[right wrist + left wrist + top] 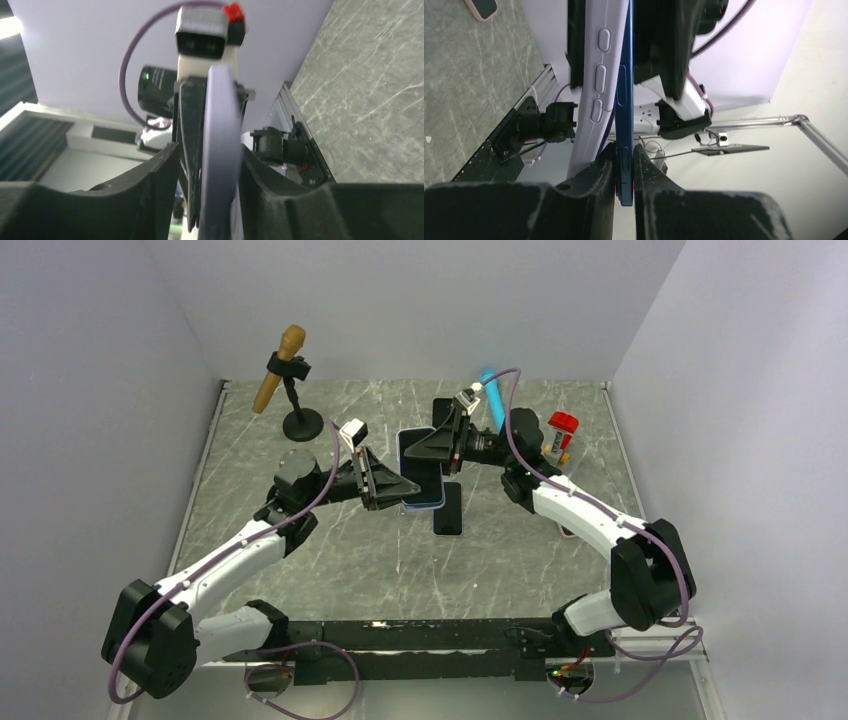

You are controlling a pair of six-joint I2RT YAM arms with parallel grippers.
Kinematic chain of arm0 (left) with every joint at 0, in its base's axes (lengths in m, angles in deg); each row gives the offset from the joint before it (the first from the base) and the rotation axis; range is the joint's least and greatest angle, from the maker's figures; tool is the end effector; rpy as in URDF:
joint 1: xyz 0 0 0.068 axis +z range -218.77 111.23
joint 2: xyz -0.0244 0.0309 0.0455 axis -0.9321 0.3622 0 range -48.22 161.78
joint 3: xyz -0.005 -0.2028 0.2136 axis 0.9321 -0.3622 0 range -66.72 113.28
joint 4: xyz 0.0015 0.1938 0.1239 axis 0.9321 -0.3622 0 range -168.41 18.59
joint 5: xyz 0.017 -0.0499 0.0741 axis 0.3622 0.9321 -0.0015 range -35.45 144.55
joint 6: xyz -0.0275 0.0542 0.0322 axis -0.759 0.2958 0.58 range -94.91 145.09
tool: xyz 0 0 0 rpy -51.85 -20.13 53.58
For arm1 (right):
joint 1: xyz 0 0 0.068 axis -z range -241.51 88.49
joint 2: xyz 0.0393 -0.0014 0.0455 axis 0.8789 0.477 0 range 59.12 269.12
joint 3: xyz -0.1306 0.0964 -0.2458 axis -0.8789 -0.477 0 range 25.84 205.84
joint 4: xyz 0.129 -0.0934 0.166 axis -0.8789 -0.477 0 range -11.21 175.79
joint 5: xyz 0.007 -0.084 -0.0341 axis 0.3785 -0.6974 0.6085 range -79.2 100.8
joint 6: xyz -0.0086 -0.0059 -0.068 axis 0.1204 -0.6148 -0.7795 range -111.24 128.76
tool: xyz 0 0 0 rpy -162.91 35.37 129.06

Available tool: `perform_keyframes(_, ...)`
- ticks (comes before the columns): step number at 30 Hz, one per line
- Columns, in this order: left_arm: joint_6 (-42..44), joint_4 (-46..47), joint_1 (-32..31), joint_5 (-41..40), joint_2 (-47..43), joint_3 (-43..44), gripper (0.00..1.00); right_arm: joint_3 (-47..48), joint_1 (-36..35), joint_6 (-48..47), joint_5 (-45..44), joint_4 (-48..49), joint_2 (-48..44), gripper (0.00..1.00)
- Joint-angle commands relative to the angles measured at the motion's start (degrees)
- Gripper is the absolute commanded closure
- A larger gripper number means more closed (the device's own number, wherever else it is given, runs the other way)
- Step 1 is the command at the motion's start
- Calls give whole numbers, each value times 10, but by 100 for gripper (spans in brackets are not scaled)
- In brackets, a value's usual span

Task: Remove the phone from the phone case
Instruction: Remove the phone case from the phone.

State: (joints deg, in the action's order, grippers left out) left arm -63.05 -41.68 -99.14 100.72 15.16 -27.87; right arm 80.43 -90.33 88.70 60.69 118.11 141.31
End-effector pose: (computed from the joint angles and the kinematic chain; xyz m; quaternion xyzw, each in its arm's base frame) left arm 0.1701 -0.1462 0.3467 -0.0461 0.6830 -0.7190 0.1200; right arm 0.2471 0.1845 0.3616 -0.0148 0.6880 0.7086 0.1562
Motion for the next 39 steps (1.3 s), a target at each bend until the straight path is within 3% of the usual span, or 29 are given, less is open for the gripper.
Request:
perform_keyframes(1,-8,67,5,-35,0,34,100,-10,-1,-4,45,58,-43,43)
perform_keyframes(3,-9,62,9,-32,-2,36,100,-16,6,-5,52,68,-51,32)
perform_keyframes(7,-8,52,22,-23,-14,37,100,-34,11,8,57,101,-62,21)
perform_keyframes(13,-35,81,54,-25,-30,19,100,-64,17,-11,69,92,-93,17)
perform_keyframes(20,-45,79,70,-6,-29,38,100,-87,23,-50,92,67,-119,32)
perform_keyframes(27,-50,80,70,-3,-27,42,100,-75,23,-89,104,38,-115,63)
perform_keyframes(33,-48,72,70,0,-27,50,100,-49,22,-150,103,-41,-112,65)
perform_keyframes(37,-56,82,70,-2,-26,48,100,-50,22,-142,110,-21,-105,65)
perform_keyframes(39,-59,84,70,-3,-26,47,100,-56,22,-136,113,-7,-104,59)
